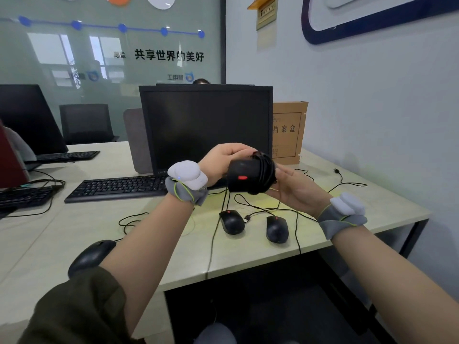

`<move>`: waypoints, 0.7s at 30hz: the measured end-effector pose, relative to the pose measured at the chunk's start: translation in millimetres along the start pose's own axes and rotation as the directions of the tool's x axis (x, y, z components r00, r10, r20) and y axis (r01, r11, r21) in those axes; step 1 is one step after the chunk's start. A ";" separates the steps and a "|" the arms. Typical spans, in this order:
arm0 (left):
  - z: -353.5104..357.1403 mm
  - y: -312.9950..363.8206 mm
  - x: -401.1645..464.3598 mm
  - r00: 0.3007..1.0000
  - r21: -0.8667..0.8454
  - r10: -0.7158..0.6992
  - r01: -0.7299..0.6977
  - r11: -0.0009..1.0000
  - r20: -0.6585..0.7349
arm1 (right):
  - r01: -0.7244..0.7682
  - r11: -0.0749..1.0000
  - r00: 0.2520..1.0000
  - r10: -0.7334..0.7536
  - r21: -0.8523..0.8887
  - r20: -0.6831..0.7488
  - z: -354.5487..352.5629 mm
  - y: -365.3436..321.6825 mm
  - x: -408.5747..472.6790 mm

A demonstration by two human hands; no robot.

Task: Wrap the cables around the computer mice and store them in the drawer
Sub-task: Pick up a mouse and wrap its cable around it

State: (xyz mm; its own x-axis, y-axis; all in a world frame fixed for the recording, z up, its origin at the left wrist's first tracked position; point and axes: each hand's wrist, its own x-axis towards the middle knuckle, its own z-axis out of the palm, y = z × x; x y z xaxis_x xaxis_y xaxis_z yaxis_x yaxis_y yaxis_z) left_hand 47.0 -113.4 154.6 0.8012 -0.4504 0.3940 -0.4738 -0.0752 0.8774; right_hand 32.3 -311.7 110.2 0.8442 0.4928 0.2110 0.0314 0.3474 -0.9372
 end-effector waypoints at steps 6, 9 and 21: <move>15.8 -19.5 1.4 0.956 -0.181 -0.156 0.112 0.977 -0.249 | 0.116 0.974 0.985 -0.087 0.196 -0.151 13.1 4.1 10.8; 26.4 -27.3 0.9 0.948 -0.095 -0.214 0.197 0.976 -0.233 | 0.200 0.948 0.961 -0.142 0.247 -0.237 15.3 4.5 14.9; 44.3 -13.5 -14.2 0.845 0.769 -0.523 0.261 0.584 0.110 | 0.185 0.924 0.773 -0.347 -0.334 -0.532 -16.9 15.1 18.5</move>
State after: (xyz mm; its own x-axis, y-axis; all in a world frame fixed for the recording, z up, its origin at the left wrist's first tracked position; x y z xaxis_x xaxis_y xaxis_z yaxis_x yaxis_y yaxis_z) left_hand 25.9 -145.4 125.0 0.8848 -0.4393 -0.1557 -0.3485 -0.8454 0.4047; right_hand 57.4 -310.8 95.3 0.9259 -0.1642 0.3403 0.3640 0.1464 -0.9198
